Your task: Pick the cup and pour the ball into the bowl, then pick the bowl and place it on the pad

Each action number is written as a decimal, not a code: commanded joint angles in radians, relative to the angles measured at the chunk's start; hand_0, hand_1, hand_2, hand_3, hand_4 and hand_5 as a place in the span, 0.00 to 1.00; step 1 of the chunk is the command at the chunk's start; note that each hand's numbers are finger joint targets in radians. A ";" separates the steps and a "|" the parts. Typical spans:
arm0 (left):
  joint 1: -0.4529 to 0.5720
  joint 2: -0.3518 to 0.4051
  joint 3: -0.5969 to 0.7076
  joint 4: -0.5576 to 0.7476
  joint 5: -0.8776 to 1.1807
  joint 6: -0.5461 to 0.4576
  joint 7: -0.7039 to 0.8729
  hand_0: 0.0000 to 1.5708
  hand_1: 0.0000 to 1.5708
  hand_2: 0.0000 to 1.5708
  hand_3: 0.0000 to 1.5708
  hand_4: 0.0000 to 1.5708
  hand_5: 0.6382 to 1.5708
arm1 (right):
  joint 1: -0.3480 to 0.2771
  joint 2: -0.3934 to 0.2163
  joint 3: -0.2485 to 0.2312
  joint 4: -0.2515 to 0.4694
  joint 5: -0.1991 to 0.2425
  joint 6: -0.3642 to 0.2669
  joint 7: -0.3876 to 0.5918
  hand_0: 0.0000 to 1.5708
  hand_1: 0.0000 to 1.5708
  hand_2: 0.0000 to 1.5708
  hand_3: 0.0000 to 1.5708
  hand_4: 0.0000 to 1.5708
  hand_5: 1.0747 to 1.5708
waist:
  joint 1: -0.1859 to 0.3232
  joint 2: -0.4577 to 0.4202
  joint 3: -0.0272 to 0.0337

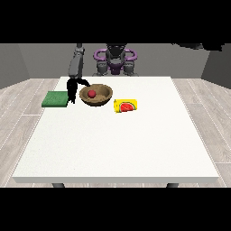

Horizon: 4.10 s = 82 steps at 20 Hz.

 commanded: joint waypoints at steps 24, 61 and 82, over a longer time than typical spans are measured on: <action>-0.115 0.061 0.003 -0.053 0.089 -0.044 0.109 0.00 0.00 0.00 0.00 0.00 0.97 | -0.206 0.105 0.005 0.308 0.057 -0.208 -0.100 0.00 0.00 0.00 0.00 0.28 1.00 | 0.105 0.048 -0.0019; 0.065 0.238 0.114 0.179 0.099 -0.128 -0.020 0.00 0.00 0.00 0.00 0.00 0.96 | -0.257 -0.387 0.039 0.256 0.255 -0.104 0.331 1.00 1.00 1.00 1.00 0.83 0.92 | -0.092 -0.031 0.0001; 0.040 0.277 0.135 -0.081 0.204 -0.057 0.110 0.00 0.00 0.00 0.00 0.00 0.96 | -0.318 -0.640 -0.119 0.607 0.212 0.086 0.005 1.00 1.00 1.00 0.43 0.79 0.99 | -0.031 0.120 0.0007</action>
